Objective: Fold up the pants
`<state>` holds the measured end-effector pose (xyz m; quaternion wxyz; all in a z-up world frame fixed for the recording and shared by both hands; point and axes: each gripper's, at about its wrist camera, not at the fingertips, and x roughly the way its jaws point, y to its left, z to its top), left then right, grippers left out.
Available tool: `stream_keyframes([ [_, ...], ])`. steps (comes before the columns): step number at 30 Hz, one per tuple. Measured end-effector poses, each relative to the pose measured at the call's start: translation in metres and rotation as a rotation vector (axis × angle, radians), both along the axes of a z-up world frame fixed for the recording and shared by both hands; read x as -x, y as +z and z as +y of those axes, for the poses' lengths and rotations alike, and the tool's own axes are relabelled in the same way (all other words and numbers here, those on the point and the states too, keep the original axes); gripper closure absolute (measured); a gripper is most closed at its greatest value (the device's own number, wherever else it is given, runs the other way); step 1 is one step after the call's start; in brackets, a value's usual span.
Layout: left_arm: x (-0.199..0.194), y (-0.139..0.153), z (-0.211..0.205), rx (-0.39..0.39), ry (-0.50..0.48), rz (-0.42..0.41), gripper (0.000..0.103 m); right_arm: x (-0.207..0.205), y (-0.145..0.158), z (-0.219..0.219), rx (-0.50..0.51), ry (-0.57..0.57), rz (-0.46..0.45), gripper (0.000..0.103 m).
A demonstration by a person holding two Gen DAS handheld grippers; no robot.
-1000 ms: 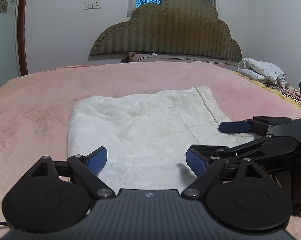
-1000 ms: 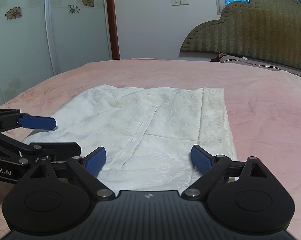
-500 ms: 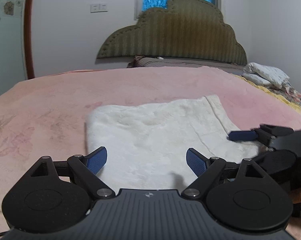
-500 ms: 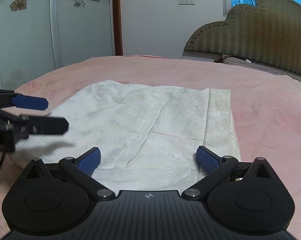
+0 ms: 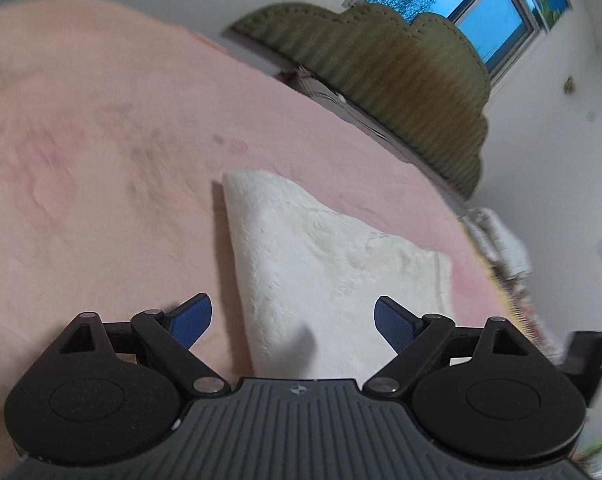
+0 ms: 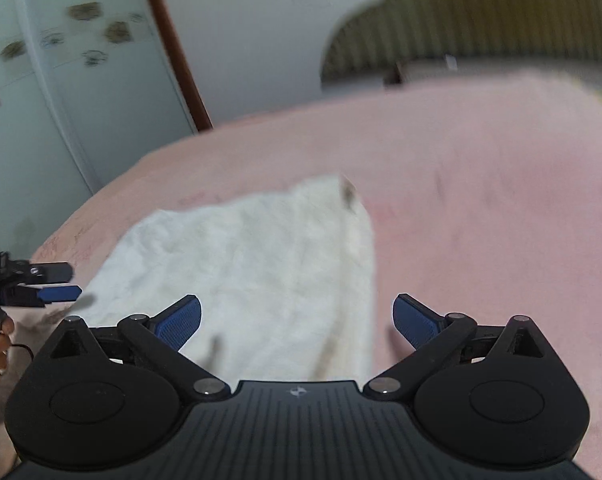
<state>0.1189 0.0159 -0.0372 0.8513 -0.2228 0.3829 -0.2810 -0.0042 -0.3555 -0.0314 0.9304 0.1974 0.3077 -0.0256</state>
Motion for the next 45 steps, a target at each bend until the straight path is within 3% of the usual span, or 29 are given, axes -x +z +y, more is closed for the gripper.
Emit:
stream_keyframes([
  [3, -0.01, -0.013, 0.001, 0.094, -0.076, 0.071, 0.013, 0.001, -0.018, -0.029, -0.138, -0.003, 0.017, 0.0],
  [7, -0.017, -0.026, -0.006, 0.127, -0.143, 0.114, 0.011, 0.004, -0.026, -0.042, -0.248, 0.034, -0.016, 0.0],
  [17, -0.036, -0.032, -0.012, 0.205, -0.218, 0.168, 0.005, -0.028, -0.028, -0.035, -0.363, 0.22, -0.023, 0.0],
  [20, -0.042, -0.034, -0.014, 0.237, -0.238, 0.182, 0.004, -0.039, -0.034, -0.04, -0.44, 0.224, -0.05, 0.0],
  [24, -0.044, -0.037, -0.018, 0.267, -0.259, 0.174, 0.004, -0.047, -0.036, -0.043, -0.445, 0.226, -0.087, 0.0],
  [26, -0.043, -0.037, -0.02, 0.272, -0.264, 0.163, 0.004, -0.046, -0.035, -0.042, -0.441, 0.224, -0.075, 0.015],
  [28, -0.042, -0.037, -0.022, 0.271, -0.263, 0.153, 0.004, -0.041, -0.035, -0.042, -0.426, 0.231, -0.062, 0.041],
  [30, -0.04, -0.036, -0.024, 0.263, -0.265, 0.139, 0.006, -0.037, -0.035, -0.042, -0.409, 0.246, -0.054, 0.053],
  [32, -0.039, -0.036, -0.028, 0.243, -0.262, 0.129, 0.008, -0.039, -0.038, -0.044, -0.401, 0.23, -0.028, 0.057],
  [35, -0.038, -0.033, -0.036, 0.174, -0.244, 0.118, 0.024, -0.05, -0.045, -0.048, -0.443, 0.211, -0.02, 0.059],
  [37, -0.037, -0.032, -0.038, 0.096, -0.221, 0.107, 0.052, -0.054, -0.045, -0.046, -0.441, 0.211, -0.021, 0.059],
  [39, -0.034, -0.03, -0.042, 0.017, -0.199, 0.083, 0.069, -0.052, -0.042, -0.041, -0.413, 0.215, -0.019, 0.059],
  [42, -0.025, -0.025, -0.04, -0.015, -0.19, 0.019, 0.082, -0.045, -0.04, -0.036, -0.393, 0.202, -0.03, 0.066],
  [45, -0.012, -0.01, -0.049, -0.09, -0.187, -0.087, 0.087, -0.038, -0.034, -0.032, -0.378, 0.186, -0.055, 0.073],
])
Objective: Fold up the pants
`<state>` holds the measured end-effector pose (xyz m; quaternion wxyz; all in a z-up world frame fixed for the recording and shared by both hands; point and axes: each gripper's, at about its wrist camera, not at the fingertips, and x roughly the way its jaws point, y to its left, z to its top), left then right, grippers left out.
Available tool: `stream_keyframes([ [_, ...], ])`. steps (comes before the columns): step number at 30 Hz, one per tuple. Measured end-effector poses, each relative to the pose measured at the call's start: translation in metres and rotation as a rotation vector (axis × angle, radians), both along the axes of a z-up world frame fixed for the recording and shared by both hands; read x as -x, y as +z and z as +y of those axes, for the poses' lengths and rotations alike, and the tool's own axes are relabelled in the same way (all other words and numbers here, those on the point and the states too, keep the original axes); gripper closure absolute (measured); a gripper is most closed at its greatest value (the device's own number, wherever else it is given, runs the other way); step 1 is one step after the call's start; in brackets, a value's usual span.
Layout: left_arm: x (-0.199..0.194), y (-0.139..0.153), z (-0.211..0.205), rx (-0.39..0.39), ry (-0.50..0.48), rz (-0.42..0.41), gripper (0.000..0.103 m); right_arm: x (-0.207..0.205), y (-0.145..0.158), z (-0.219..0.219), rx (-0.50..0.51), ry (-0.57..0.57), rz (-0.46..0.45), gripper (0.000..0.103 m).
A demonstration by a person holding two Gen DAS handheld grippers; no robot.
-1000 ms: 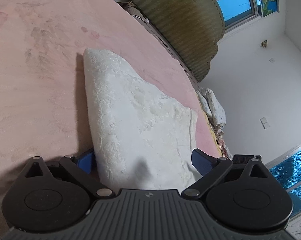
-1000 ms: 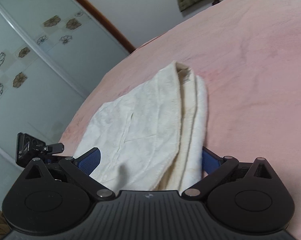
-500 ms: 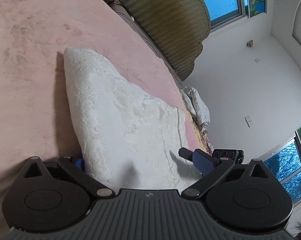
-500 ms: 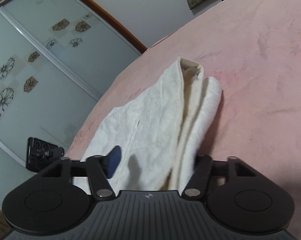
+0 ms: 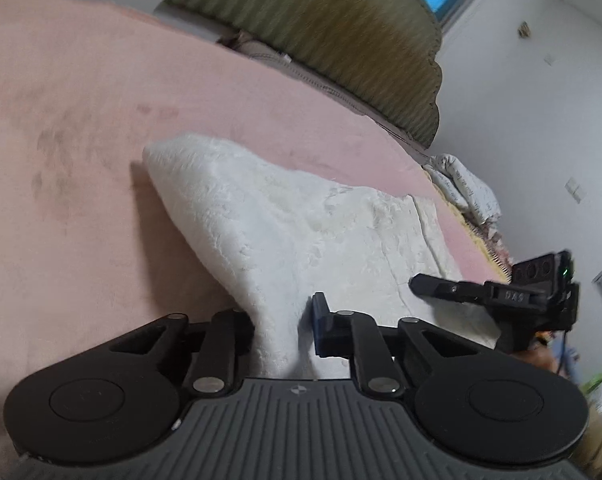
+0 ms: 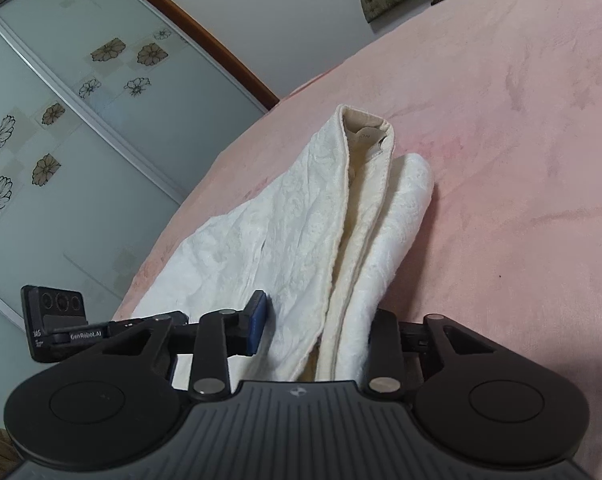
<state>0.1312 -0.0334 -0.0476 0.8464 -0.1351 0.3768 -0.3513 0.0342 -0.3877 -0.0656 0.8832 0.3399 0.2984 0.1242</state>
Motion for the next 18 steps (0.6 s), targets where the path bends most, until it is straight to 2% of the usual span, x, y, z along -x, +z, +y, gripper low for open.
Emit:
stream_keyframes([
  [2, 0.01, 0.01, -0.007, -0.044, -0.005, -0.09, 0.088, 0.003, 0.008, 0.003, 0.011, -0.006, -0.03, 0.077],
  [6, 0.014, 0.026, -0.008, -0.05, 0.0, -0.163, 0.09, 0.002, 0.033, 0.012, 0.054, 0.017, -0.094, 0.078],
  [10, 0.008, 0.048, -0.005, -0.112, 0.035, -0.288, 0.09, -0.018, 0.053, 0.024, 0.109, 0.056, -0.136, 0.078],
  [15, -0.02, 0.072, 0.0, -0.162, 0.07, -0.349, 0.089, -0.069, 0.069, 0.032, 0.15, 0.057, -0.191, 0.078],
  [18, -0.041, 0.073, -0.002, -0.195, 0.106, -0.354, 0.088, -0.107, 0.066, 0.034, 0.171, 0.047, -0.185, 0.078],
])
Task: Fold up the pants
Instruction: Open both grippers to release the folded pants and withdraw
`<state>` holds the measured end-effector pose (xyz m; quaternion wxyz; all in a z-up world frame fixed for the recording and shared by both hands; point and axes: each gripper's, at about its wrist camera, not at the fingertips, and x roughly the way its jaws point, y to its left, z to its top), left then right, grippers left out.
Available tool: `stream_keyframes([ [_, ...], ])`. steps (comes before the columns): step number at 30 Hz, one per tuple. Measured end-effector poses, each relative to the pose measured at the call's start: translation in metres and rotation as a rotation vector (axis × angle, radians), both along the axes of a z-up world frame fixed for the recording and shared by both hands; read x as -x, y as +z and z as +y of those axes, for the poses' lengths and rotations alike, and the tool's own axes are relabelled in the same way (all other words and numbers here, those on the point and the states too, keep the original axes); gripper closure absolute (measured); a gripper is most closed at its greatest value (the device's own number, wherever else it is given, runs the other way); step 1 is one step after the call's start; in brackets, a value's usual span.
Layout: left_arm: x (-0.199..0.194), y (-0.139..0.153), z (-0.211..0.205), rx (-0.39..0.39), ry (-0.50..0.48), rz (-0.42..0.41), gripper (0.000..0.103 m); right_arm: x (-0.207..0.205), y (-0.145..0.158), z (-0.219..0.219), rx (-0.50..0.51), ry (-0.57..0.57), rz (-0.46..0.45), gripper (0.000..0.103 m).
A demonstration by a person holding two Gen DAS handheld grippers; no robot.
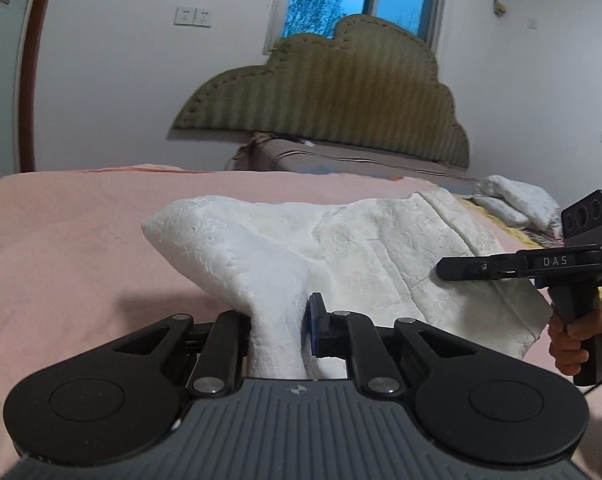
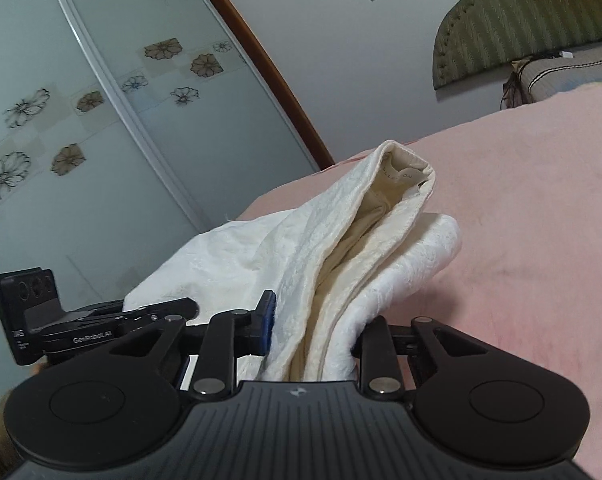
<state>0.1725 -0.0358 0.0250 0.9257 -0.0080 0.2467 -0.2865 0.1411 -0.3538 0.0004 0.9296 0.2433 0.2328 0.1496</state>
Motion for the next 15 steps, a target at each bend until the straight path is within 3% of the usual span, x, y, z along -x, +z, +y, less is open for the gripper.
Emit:
stream_keyframes([
  [5, -0.037, -0.029, 0.0, -0.057, 0.071, 0.088, 0.088, -0.049, -0.031, 0.009, 0.053, -0.026, 0.106, 0.078],
  [8, -0.045, -0.045, 0.002, -0.091, 0.107, 0.112, 0.081, -0.057, -0.046, 0.014, 0.14, -0.094, 0.185, 0.062],
  [12, -0.046, -0.043, 0.016, -0.059, 0.14, 0.163, 0.054, -0.041, -0.049, 0.005, 0.102, -0.117, 0.204, 0.054],
  [13, -0.047, -0.041, 0.019, -0.069, 0.16, 0.171, 0.046, -0.032, -0.046, 0.005, 0.118, -0.137, 0.201, 0.047],
  [15, -0.036, -0.037, 0.023, -0.114, 0.233, 0.139, 0.039, -0.011, -0.034, 0.013, 0.229, -0.231, 0.167, 0.045],
])
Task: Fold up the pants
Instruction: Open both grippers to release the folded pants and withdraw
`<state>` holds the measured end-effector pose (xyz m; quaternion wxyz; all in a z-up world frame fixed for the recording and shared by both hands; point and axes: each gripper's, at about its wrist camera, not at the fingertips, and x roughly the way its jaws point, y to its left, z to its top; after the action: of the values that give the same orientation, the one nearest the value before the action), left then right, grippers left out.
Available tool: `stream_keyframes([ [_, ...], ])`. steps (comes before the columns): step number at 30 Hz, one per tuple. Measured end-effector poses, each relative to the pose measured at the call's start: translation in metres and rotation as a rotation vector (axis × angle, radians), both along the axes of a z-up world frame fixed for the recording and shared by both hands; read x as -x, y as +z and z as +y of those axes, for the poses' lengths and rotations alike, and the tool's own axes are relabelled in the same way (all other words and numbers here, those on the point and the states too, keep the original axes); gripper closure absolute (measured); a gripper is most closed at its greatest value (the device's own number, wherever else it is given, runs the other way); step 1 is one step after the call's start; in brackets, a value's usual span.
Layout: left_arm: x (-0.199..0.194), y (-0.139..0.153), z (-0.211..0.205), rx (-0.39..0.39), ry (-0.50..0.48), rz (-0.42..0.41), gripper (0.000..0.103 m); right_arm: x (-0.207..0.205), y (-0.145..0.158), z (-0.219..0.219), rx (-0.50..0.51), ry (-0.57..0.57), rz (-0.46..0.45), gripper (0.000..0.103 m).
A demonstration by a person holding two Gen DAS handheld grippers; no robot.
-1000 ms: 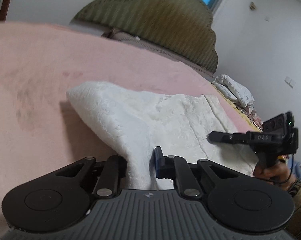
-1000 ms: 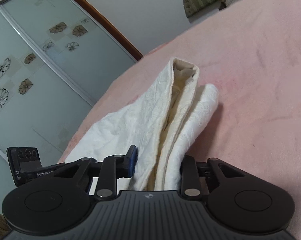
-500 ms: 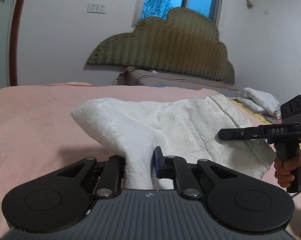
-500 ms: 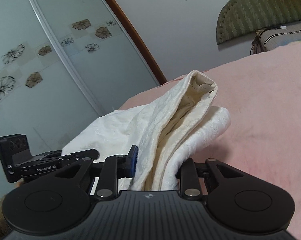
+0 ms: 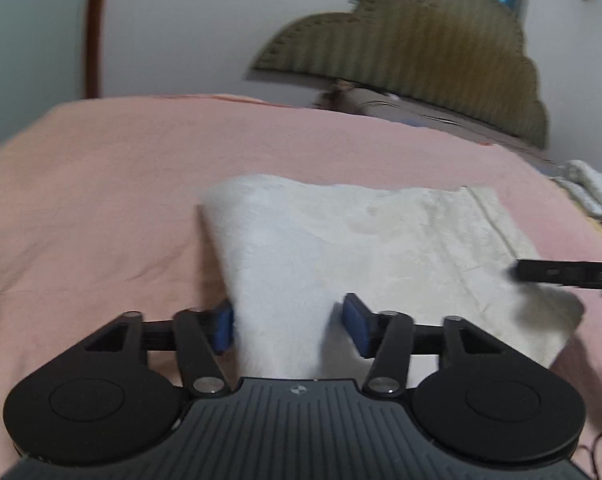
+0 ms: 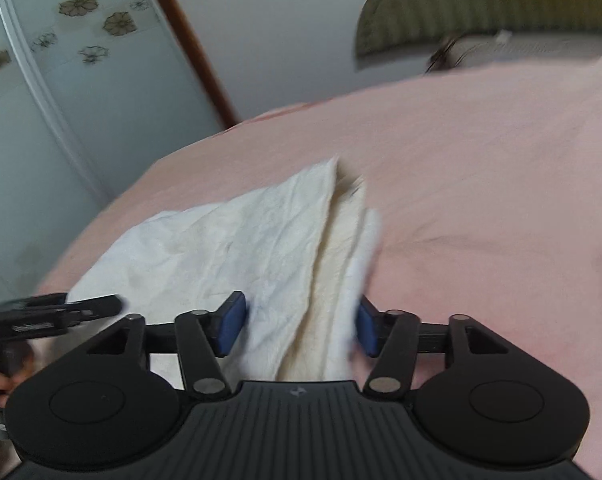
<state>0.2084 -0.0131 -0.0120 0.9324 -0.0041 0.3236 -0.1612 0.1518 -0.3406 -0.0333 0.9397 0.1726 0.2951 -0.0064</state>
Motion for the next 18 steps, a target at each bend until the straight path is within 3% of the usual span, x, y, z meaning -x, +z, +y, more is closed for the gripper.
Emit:
stream_keyframes([
  [3, 0.026, 0.007, -0.002, -0.101, 0.064, -0.077, 0.038, 0.034, 0.02, 0.022, 0.164, -0.063, -0.093, 0.043],
  [6, 0.054, 0.015, -0.01, -0.135, 0.074, -0.12, 0.037, 0.052, 0.027, 0.051, 0.178, 0.081, -0.147, 0.043],
  [8, 0.065, 0.014, -0.016, -0.16, 0.069, -0.132, 0.029, 0.053, 0.02, 0.066, 0.157, 0.187, -0.128, 0.044],
  [10, 0.066, 0.005, -0.03, -0.259, 0.064, -0.136, 0.025, 0.044, 0.006, 0.074, 0.14, 0.23, -0.074, 0.044],
  [12, 0.067, 0.0, -0.034, -0.31, 0.079, -0.152, 0.025, 0.033, -0.007, 0.074, 0.142, 0.182, -0.011, 0.044],
  [14, 0.072, 0.007, -0.031, -0.278, 0.094, -0.146, 0.025, 0.039, -0.003, 0.075, 0.104, 0.137, -0.028, 0.044],
  [18, 0.085, 0.015, -0.032, -0.245, 0.108, -0.127, 0.019, 0.054, 0.012, 0.091, 0.136, 0.087, -0.071, 0.017],
])
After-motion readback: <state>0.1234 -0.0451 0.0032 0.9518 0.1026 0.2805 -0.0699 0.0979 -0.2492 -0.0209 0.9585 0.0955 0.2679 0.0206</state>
